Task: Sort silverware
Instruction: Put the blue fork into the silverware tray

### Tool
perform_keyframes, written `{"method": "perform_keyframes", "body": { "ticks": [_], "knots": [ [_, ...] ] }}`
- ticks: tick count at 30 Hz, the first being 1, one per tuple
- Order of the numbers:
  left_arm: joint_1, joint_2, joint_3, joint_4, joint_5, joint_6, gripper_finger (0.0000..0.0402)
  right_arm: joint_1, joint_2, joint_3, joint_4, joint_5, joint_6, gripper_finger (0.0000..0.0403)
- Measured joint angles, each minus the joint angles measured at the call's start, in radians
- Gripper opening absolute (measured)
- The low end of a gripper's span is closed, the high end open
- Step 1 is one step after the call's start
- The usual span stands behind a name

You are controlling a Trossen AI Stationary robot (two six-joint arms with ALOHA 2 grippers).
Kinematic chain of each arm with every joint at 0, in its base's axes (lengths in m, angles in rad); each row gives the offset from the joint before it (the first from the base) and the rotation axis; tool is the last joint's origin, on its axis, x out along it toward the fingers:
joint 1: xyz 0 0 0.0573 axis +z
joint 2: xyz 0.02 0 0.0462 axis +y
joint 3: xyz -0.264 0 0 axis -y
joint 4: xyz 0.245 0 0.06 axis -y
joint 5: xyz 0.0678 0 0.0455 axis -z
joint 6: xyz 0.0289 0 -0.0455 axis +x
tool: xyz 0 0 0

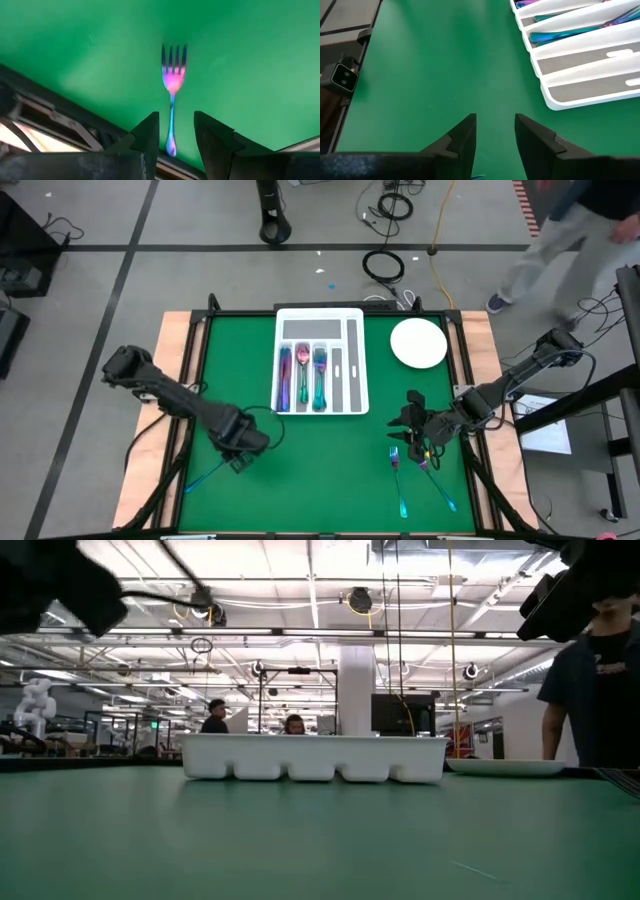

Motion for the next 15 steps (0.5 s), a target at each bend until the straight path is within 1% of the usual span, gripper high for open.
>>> {"method": "perform_keyframes", "body": {
  "ticks": [5,12,15],
  "knots": [
    [-0.068,0.000,-0.074,0.045,0.064,-0.108,0.0125,0.000,0.000,0.000,0.001,0.000,0.000,0.0125],
    [-0.154,0.001,-0.130,0.194,0.073,-0.157,0.0125,0.000,0.000,0.000,0.001,0.001,0.000,0.0125],
    [-0.183,0.009,-0.145,0.196,0.074,-0.167,0.0125,0.000,0.000,0.000,0.001,0.001,0.000,0.0125]
  ]
}}
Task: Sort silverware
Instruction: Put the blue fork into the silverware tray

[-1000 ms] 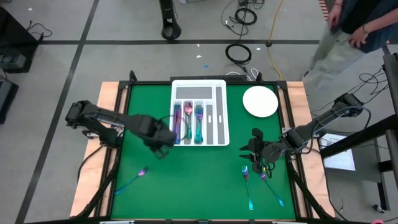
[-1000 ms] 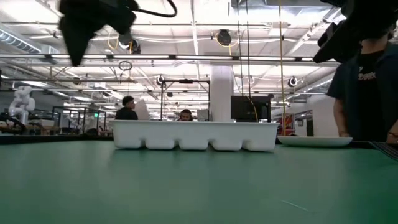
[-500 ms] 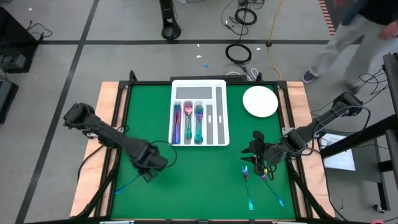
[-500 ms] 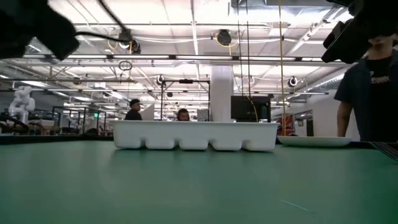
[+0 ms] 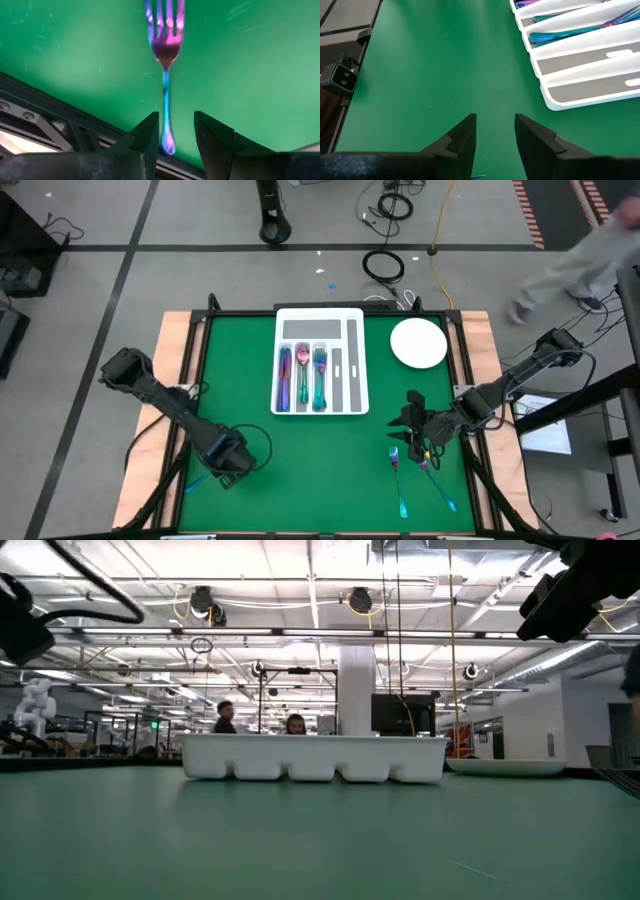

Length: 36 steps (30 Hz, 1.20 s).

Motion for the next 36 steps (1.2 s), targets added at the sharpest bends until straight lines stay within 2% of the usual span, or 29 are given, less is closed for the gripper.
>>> {"method": "perform_keyframes", "body": {
  "ticks": [13,21,33,36],
  "knots": [
    [-0.041,0.007,-0.100,0.143,-0.014,-0.028,0.0125,0.000,0.000,0.000,0.000,0.001,0.000,0.0125],
    [-0.042,0.007,-0.139,0.236,-0.064,-0.027,0.0125,0.000,0.000,0.000,0.000,0.001,0.000,0.0125],
    [-0.047,0.004,-0.173,0.260,-0.066,-0.026,0.0124,0.000,0.000,-0.001,0.000,0.001,0.000,0.0125],
    [-0.047,0.004,-0.173,0.258,-0.066,-0.026,0.0111,0.000,0.000,0.000,0.000,0.001,0.000,0.0125]
  ]
}}
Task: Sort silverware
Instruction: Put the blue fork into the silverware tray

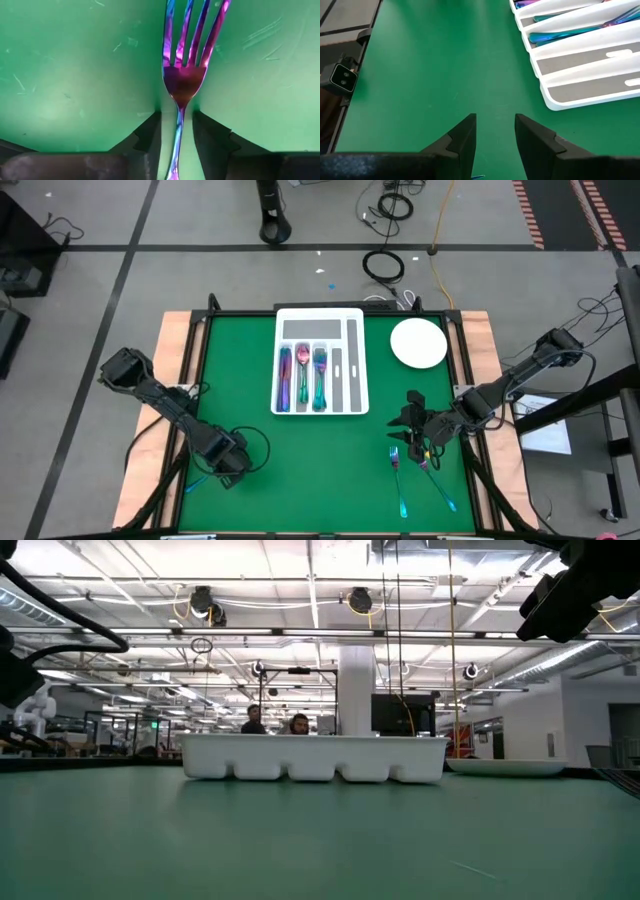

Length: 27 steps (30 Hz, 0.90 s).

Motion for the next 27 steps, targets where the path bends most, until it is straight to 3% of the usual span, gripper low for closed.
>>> {"method": "perform_keyframes", "body": {
  "ticks": [12,20,27],
  "knots": [
    [0.033,0.004,0.016,-0.007,0.009,0.000,0.0012,0.000,0.000,0.000,0.018,0.004,-0.004,0.0125],
    [0.042,0.004,0.020,-0.006,0.026,-0.001,0.0007,0.000,0.000,0.000,0.024,0.003,-0.004,0.0125],
    [0.061,0.004,0.102,-0.016,0.013,0.002,0.0007,0.000,0.000,0.000,0.031,0.003,-0.004,0.0125]
  ]
}}
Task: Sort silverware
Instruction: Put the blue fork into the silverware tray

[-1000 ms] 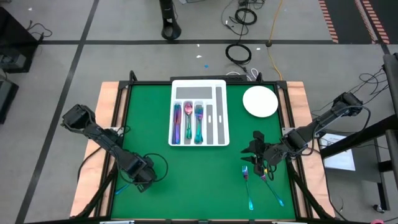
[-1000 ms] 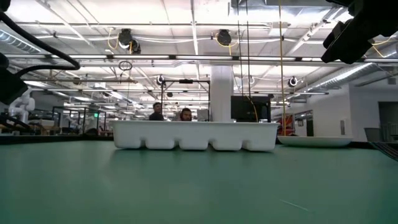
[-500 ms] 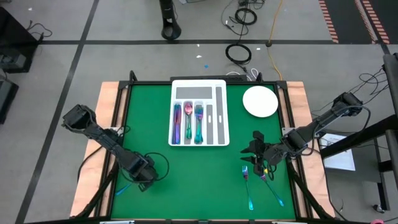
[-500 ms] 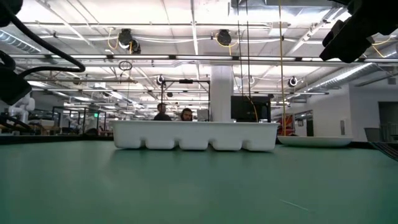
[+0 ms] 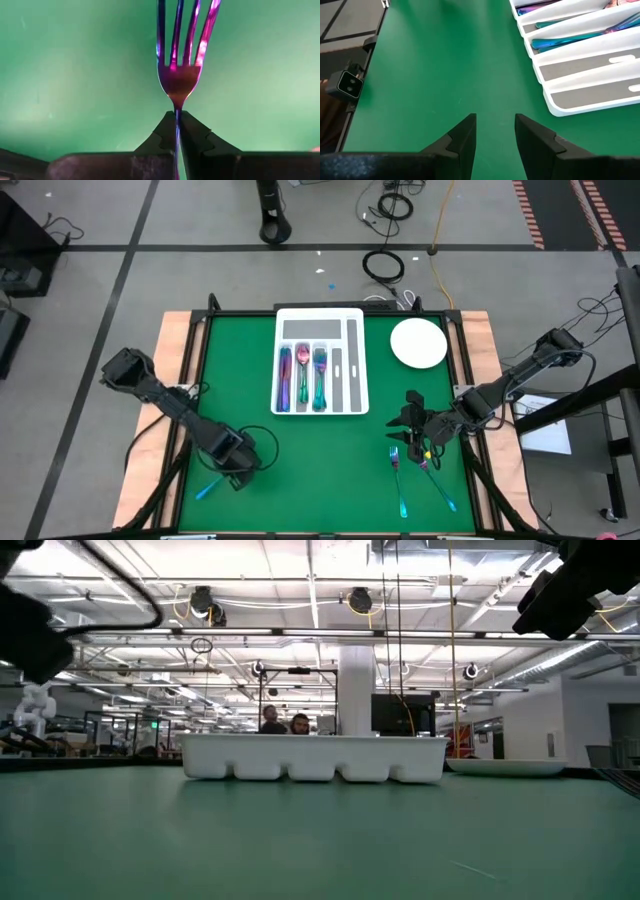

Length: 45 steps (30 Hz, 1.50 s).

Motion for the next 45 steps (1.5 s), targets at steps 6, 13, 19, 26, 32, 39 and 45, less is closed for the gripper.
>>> {"method": "perform_keyframes", "body": {
  "ticks": [6,13,19,26,32,39,45],
  "knots": [
    [0.058,-0.001,0.112,-0.066,-0.044,0.004,0.0006,0.000,0.000,0.000,0.000,0.000,0.000,0.0125],
    [0.175,-0.001,0.280,-0.090,-0.169,-0.002,0.0006,0.000,0.000,0.000,0.000,0.000,0.000,0.0125],
    [0.329,-0.002,0.407,-0.048,-0.266,-0.029,0.0006,0.000,0.000,0.000,0.000,0.000,0.000,0.0125],
    [0.503,-0.003,0.437,0.120,-0.282,0.000,0.0006,0.000,0.000,0.000,-0.001,-0.001,-0.002,0.0125],
    [0.632,0.011,0.436,0.147,-0.251,0.005,0.0006,0.000,0.000,0.000,-0.003,-0.001,-0.011,0.0125],
    [0.768,0.051,0.436,0.197,-0.200,0.060,0.0005,0.000,0.000,0.000,-0.003,-0.001,-0.023,0.0125],
    [0.849,0.122,0.436,0.257,-0.116,0.089,0.0005,0.000,0.000,0.000,-0.003,-0.001,-0.052,0.0125]
  ]
}}
